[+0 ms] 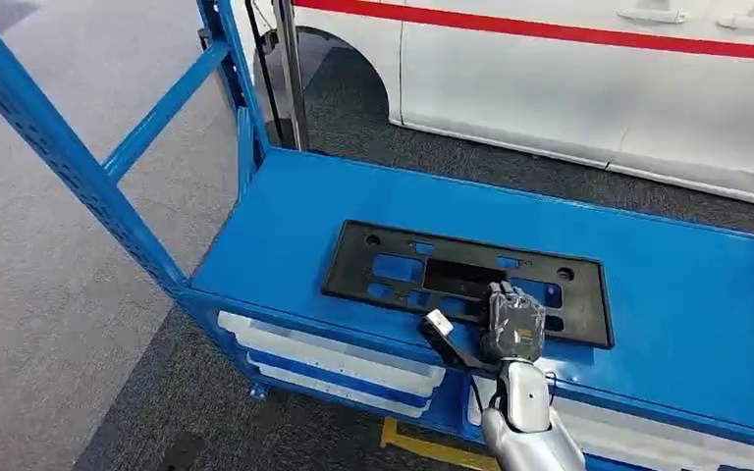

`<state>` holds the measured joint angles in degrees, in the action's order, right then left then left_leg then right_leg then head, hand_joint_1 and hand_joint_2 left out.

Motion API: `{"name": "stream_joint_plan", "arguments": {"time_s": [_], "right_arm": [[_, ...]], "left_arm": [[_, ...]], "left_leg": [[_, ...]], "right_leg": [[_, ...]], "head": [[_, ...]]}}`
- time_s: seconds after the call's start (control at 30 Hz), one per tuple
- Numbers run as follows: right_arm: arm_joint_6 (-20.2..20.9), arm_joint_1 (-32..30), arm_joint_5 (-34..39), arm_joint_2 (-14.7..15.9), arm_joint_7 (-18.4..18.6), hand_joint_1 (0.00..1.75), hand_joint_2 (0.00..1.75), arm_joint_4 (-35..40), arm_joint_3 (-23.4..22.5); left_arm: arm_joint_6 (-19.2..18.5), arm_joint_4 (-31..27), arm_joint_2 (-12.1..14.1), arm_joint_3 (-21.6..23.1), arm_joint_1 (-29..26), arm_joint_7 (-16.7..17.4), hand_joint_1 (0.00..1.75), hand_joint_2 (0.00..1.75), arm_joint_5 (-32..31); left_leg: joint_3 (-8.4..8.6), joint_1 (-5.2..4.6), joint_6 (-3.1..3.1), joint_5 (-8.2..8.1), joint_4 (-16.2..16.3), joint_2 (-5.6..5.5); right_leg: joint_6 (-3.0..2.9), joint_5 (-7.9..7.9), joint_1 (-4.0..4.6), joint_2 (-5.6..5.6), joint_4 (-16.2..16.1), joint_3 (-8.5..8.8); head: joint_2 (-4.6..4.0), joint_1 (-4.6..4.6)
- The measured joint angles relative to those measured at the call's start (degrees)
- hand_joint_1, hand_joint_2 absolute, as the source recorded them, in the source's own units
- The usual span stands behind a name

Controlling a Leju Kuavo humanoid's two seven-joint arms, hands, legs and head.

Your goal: Take the parts from the cabinet and place them on the table.

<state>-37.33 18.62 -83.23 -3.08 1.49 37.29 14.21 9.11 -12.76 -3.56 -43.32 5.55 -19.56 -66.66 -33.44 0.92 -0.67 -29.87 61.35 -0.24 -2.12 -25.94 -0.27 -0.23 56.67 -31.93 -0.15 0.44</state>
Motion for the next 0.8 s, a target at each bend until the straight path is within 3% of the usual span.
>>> {"name": "stream_joint_plan", "arguments": {"time_s": [0.07,0.1,0.13,0.17,0.23,0.27,0.3,0.33,0.4,0.47,0.5,0.57,0.6,0.63,0.67,0.7,0.77,0.8], "right_arm": [[0.1,-0.1,0.0,0.0,-0.2,1.75,1.75,-0.1,0.0],[0.2,-0.2,0.1,0.0,-0.4,1.75,1.75,-0.1,0.0],[0.3,-0.2,0.3,0.0,-0.7,1.75,1.75,-0.1,0.0],[0.3,-0.2,0.6,0.0,-1.0,1.75,1.75,-0.1,0.0],[1.1,-0.6,5.0,-0.1,-5.2,1.75,1.75,0.3,-0.3],[2.2,-1.4,9.7,-0.6,-9.3,1.75,1.75,1.8,-0.6],[3.5,-2.1,15.0,-0.8,-14.0,1.75,1.75,3.9,-1.3],[4.6,-2.9,18.9,-1.3,-17.3,1.75,1.75,6.5,-1.4],[7.8,-4.5,26.4,-2.8,-20.9,1.75,1.75,11.5,-1.2],[12.8,-7.2,38.2,-3.4,-26.7,1.75,1.75,18.5,-0.9],[15.9,-9.6,45.7,-3.7,-29.9,1.75,1.75,23.8,-0.3],[20.7,-14.5,58.6,-4.6,-32.3,1.75,1.75,34.7,2.0],[22.5,-17.6,64.7,-4.7,-32.7,1.75,1.75,40.7,3.5],[23.2,-20.6,68.6,-4.7,-33.3,1.75,1.75,45.9,4.9],[23.8,-22.8,71.5,-4.7,-33.9,1.75,1.75,50.6,5.9],[24.7,-23.9,74.1,-4.4,-34.7,1.75,1.75,54.5,6.3],[25.5,-25.9,77.6,-4.3,-35.8,1.75,1.75,61.7,7.2],[25.6,-27.1,78.3,-4.2,-36.2,1.75,1.75,64.3,7.4]], "left_arm": [[0.0,0.0,0.0,0.0,-0.1,0.0,0.00,0.00,0.1],[0.0,0.0,0.0,0.0,-0.3,0.0,0.00,0.00,0.2],[0.0,0.0,0.0,0.0,-0.5,0.0,0.00,0.00,0.3],[0.0,0.0,-0.1,0.0,-0.6,-0.2,0.00,0.00,0.4],[0.0,0.0,-0.1,0.0,-0.6,-0.4,0.00,0.00,0.6],[0.1,0.0,-0.1,-0.2,-0.6,-0.7,0.00,0.00,1.0],[0.2,0.1,-0.2,-0.6,-0.7,-1.1,0.00,0.00,1.1],[0.3,0.1,-0.2,-1.0,-0.9,-1.4,0.00,0.00,1.2],[0.5,0.1,-0.3,-1.4,-1.3,-1.6,0.00,0.00,1.7],[0.7,0.1,-0.5,-2.0,-1.4,-2.3,0.00,0.00,2.2],[0.9,0.1,-0.7,-2.6,-1.5,-2.6,0.00,0.00,2.4],[1.1,0.1,-0.8,-3.5,-2.2,-3.1,0.00,0.00,2.8],[1.2,0.1,-0.9,-4.2,-2.4,-3.1,0.00,0.00,2.9],[1.3,0.1,-1.0,-4.7,-2.4,-3.1,0.00,0.00,3.0],[1.4,0.1,-1.2,-5.2,-2.5,-3.1,0.00,0.00,3.1],[1.4,0.1,-1.2,-5.6,-2.7,-3.1,0.00,0.00,3.2],[1.7,0.1,-1.7,-6.3,-2.9,-3.1,0.00,0.00,3.5],[1.7,0.1,-1.9,-6.6,-2.8,-3.0,0.00,0.00,3.5]], "left_leg": [[-4.11,0.19,-0.48,-4.09,8.7,0.01],[-5.94,0.27,-0.73,-5.19,12.3,0.01],[-6.50,0.37,-0.91,-4.73,13.3,0.02],[-5.61,0.49,-1.02,-2.88,11.3,0.05],[-0.85,0.81,-1.21,2.41,1.8,0.12],[1.26,0.95,-1.24,3.15,-2.8,0.21],[1.58,0.51,-1.04,2.26,-3.2,0.11],[1.55,0.60,-0.36,2.32,-3.0,0.14],[1.80,0.49,0.14,2.23,-3.0,0.42],[2.11,1.04,1.16,2.87,-3.7,0.45],[2.03,1.03,1.69,2.90,-3.7,0.34],[1.82,0.82,1.85,2.86,-3.7,0.40],[1.62,0.68,1.89,2.84,-3.6,0.32],[1.42,0.57,1.91,2.83,-3.5,0.02],[1.36,0.48,1.93,2.79,-3.4,-0.17],[1.41,0.44,1.88,2.66,-3.3,-0.21],[1.80,0.39,1.69,2.34,-3.2,-0.24],[1.77,0.17,1.45,2.20,-3.1,-0.24]], "right_leg": [[-0.05,-0.05,0.08,-0.07,0.1,-0.17],[-0.08,-0.09,0.10,-0.07,0.3,-0.27],[-0.07,-0.19,0.09,-0.06,0.4,-0.31],[0.03,-0.31,0.07,-0.01,0.6,-0.27],[0.45,-0.78,-0.08,0.04,1.2,-0.18],[0.78,-1.15,-0.08,0.06,1.8,-0.24],[1.15,-1.39,0.49,0.30,2.2,-0.49],[1.34,-1.37,0.56,0.62,2.2,-0.56],[1.73,-1.13,0.57,0.94,1.8,-0.29],[2.33,-2.01,0.43,0.80,2.5,-0.14],[2.45,-4.25,0.44,0.73,5.1,-1.28],[2.74,-9.36,0.23,0.67,14.5,-5.62],[2.82,-10.78,0.04,0.61,18.5,-7.65],[2.86,-10.64,-0.14,0.53,20.1,-8.46],[2.82,-9.29,-0.15,0.54,18.9,-7.94],[2.66,-7.05,-0.09,0.55,15.7,-6.39],[1.93,-1.84,-0.01,0.53,5.5,-1.46],[1.62,-2.49,0.24,0.57,3.3,-0.35]], "head": [[0.00,0.02],[0.00,0.02],[0.00,0.02],[0.00,0.00],[0.00,0.00],[0.00,0.02],[0.00,-0.04],[0.00,0.11],[0.00,0.04],[0.00,0.07],[0.00,0.11],[0.00,0.07],[0.00,0.07],[0.00,0.04],[0.00,0.07],[0.00,0.09],[0.00,0.07],[0.00,0.07]]}}
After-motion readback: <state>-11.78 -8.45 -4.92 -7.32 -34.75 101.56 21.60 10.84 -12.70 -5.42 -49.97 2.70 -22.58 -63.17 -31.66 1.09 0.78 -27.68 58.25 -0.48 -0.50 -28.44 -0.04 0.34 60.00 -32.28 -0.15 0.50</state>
